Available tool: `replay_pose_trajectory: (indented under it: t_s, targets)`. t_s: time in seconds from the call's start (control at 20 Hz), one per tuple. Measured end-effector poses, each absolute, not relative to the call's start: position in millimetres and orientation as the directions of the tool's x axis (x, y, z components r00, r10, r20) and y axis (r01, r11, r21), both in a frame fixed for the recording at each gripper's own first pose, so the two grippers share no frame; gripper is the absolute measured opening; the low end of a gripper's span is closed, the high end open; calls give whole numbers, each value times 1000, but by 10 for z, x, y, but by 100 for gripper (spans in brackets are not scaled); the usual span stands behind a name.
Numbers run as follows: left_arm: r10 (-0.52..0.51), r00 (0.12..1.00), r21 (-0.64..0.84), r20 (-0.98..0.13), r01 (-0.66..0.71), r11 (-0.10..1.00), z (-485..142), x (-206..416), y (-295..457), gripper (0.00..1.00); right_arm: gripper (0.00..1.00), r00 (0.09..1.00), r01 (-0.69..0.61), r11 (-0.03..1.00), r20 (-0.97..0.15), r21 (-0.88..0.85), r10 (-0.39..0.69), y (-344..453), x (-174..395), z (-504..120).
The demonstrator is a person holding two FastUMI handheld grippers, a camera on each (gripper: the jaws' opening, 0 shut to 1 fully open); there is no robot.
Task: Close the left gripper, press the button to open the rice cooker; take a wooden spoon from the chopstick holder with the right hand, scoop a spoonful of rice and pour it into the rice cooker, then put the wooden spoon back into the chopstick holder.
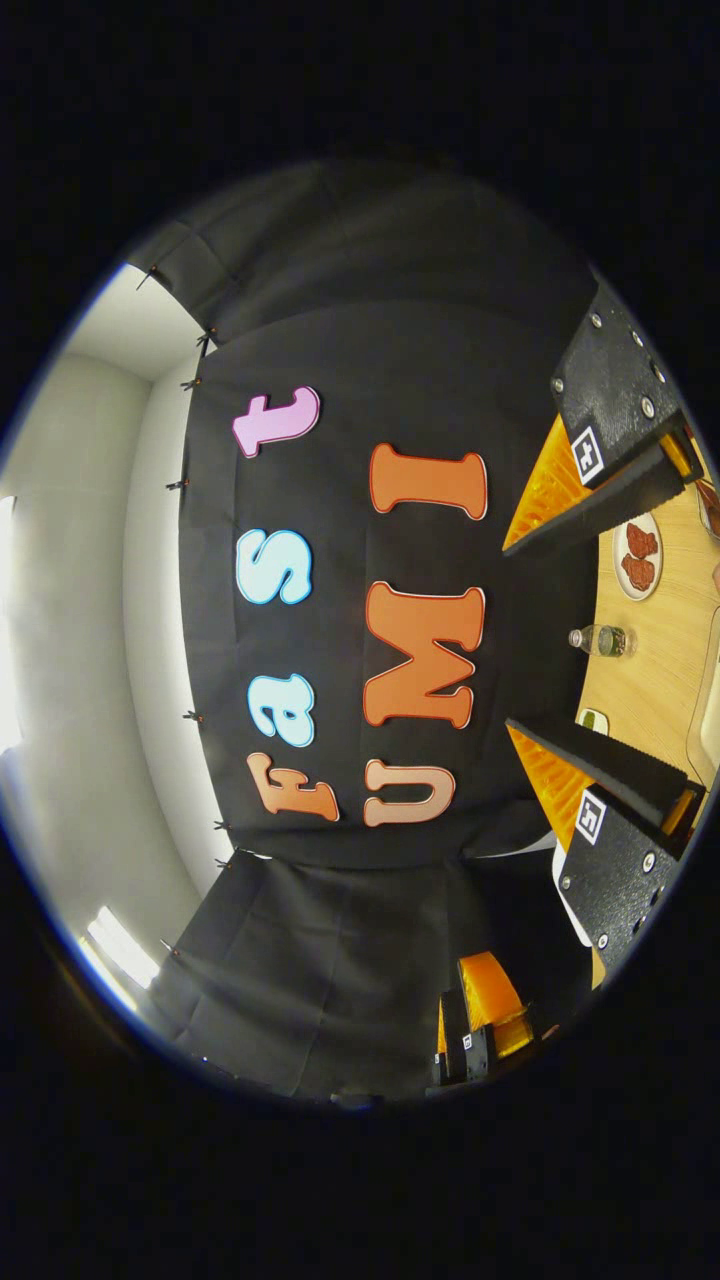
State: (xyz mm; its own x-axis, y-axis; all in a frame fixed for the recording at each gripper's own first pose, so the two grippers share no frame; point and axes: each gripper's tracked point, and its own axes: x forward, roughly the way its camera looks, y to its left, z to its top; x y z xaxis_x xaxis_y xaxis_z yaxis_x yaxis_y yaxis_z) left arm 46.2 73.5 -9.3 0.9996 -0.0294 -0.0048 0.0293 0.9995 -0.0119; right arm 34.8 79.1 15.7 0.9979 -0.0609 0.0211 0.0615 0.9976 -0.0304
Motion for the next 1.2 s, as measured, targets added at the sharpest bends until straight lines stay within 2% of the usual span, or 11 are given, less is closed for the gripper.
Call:
replay_pose_trajectory:
  t_s: [0.2, 0.45, 0.6, 0.8, 0.9, 1.0, 1.05, 1.15, 1.2]
  targets:
    - [8, 1000, 4, -15, -8, 1000, -120, 471, 872, 96, 97, 998, 67, 997, 9, -46, -67, 816, 398, 104]
    - [55, 998, 25, -38, -54, 998, -166, 546, 1027, 96, 95, 998, 66, 996, -3, -53, -66, 819, 413, 47]
    - [142, 988, 55, -58, -139, 989, -245, 575, 1285, 95, 97, 998, 65, 996, -15, -53, -66, 815, 441, -9]
    - [168, 980, 75, -102, -161, 984, -365, 573, 1354, 94, 95, 998, 54, 997, -37, -53, -56, 812, 456, -81]
    - [165, 978, 75, -129, -157, 985, -432, 576, 1374, 83, 95, 998, 52, 997, -43, -55, -55, 809, 473, -108]
    - [191, 967, 85, -170, -178, 980, -571, 605, 1428, 54, 95, 997, 51, 997, -52, -58, -54, 789, 461, -153]
    - [246, 951, 110, -187, -229, 967, -632, 605, 1558, 39, 95, 997, 52, 997, -56, -61, -56, 778, 454, -160]
    - [233, 941, 115, -247, -211, 971, -791, 628, 1571, 10, 95, 996, 54, 996, -61, -68, -58, 761, 455, -197]
    - [222, 934, 115, -279, -197, 974, -903, 656, 1492, 13, 95, 996, 57, 996, -64, -72, -62, 745, 450, -216]
